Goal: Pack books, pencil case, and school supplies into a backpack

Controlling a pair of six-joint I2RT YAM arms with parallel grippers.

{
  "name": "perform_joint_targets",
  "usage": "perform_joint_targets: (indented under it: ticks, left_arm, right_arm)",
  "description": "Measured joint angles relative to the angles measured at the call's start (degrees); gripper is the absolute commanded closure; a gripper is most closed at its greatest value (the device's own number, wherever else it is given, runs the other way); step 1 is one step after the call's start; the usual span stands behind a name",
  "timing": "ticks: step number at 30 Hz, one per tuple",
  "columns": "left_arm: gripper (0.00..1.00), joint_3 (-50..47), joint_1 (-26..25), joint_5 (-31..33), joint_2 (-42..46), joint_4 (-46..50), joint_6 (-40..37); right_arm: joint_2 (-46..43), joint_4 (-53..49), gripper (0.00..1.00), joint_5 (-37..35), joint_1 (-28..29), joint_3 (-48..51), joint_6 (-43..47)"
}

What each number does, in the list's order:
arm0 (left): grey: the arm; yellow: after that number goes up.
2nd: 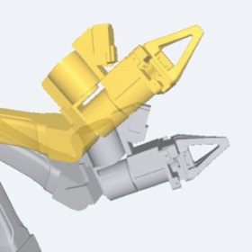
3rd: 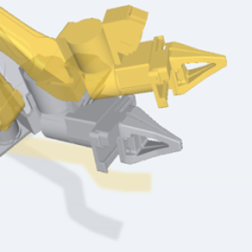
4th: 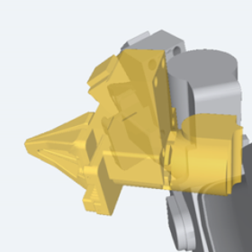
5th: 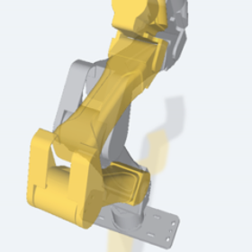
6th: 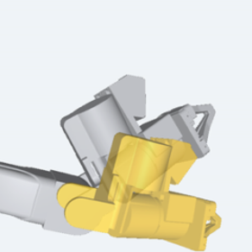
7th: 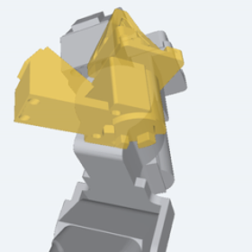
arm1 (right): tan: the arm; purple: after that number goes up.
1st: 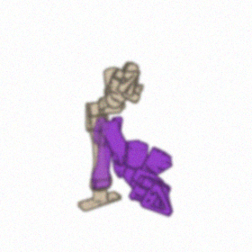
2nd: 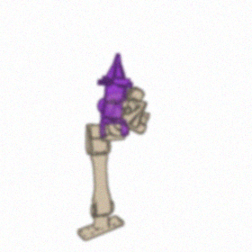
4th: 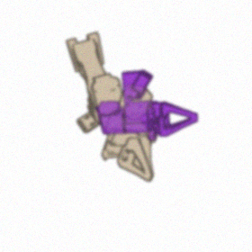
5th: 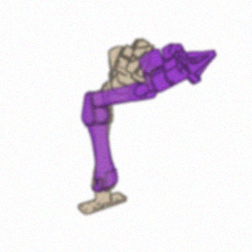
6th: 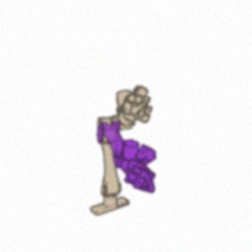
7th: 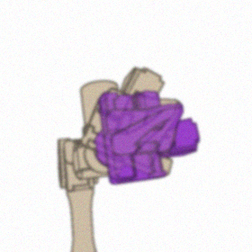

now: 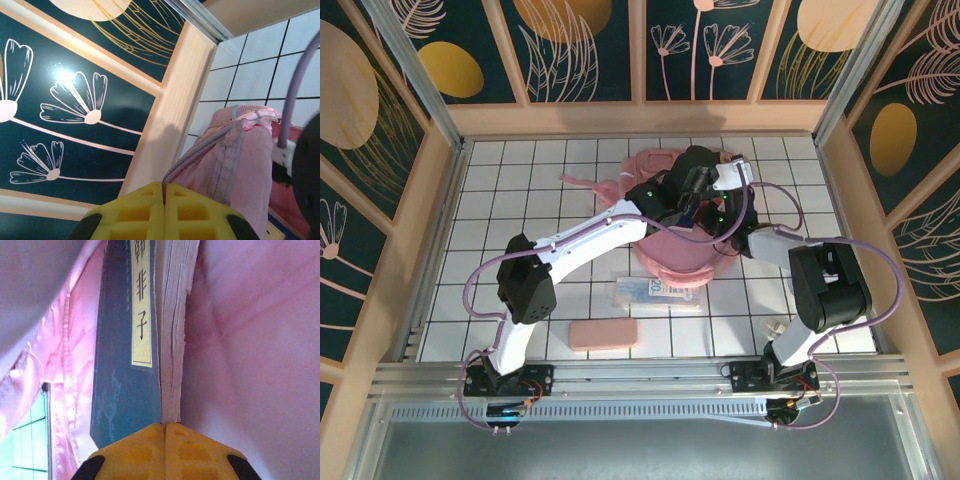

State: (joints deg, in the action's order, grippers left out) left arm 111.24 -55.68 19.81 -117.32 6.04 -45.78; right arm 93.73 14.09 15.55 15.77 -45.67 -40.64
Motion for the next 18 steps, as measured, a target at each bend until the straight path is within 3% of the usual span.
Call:
perform_joint_targets:
  ticks: [7, 12, 18]
  left_arm:
    - [1.0, -0.35, 0.0, -0.24, 0.04, -0.02, -0.28]
    - [1.0, -0.57, 0.04, -0.11, 0.04, -0.02, -0.57]
    - [1.0, -0.57, 0.04, 0.31, 0.04, -0.48, -1.4]
  right_arm:
    - [6.14, 1.46, 1.0, 1.33, -3.28, -5.29, 10.14]
    - [9.22, 1.49, 0.75, 1.01, -3.93, -8.72, 13.33]
    - [6.6, -2.86, 0.69, -1.31, -3.78, -9.29, 16.44]
